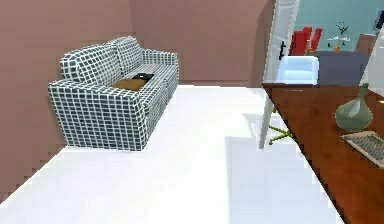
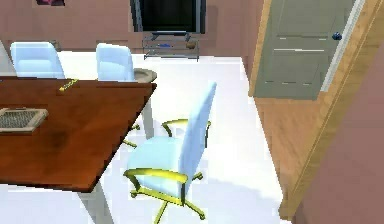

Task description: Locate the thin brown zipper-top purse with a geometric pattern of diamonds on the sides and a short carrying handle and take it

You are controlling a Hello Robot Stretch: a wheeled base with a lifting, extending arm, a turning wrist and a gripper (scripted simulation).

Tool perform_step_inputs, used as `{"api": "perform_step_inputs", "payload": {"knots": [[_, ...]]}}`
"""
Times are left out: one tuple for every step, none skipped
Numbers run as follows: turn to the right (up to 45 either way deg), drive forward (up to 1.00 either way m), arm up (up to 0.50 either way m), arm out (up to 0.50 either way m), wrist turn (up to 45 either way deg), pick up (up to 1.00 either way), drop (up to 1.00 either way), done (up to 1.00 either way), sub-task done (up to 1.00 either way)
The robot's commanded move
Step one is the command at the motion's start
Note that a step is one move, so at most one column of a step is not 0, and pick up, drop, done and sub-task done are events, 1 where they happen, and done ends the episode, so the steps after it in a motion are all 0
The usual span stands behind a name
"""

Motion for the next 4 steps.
{"api": "perform_step_inputs", "payload": {"knots": [[0.0,0.1,0.0,0.0,0.0,0.0,0.0,0.0,0.0],[6.0,0.0,0.0,0.0,0.0,0.0,0.0,0.0,0.0],[0.0,0.4,0.0,0.0,0.0,0.0,0.0,0.0,0.0],[-27.0,0.0,0.0,0.0,0.0,0.0,0.0,0.0,0.0]]}}
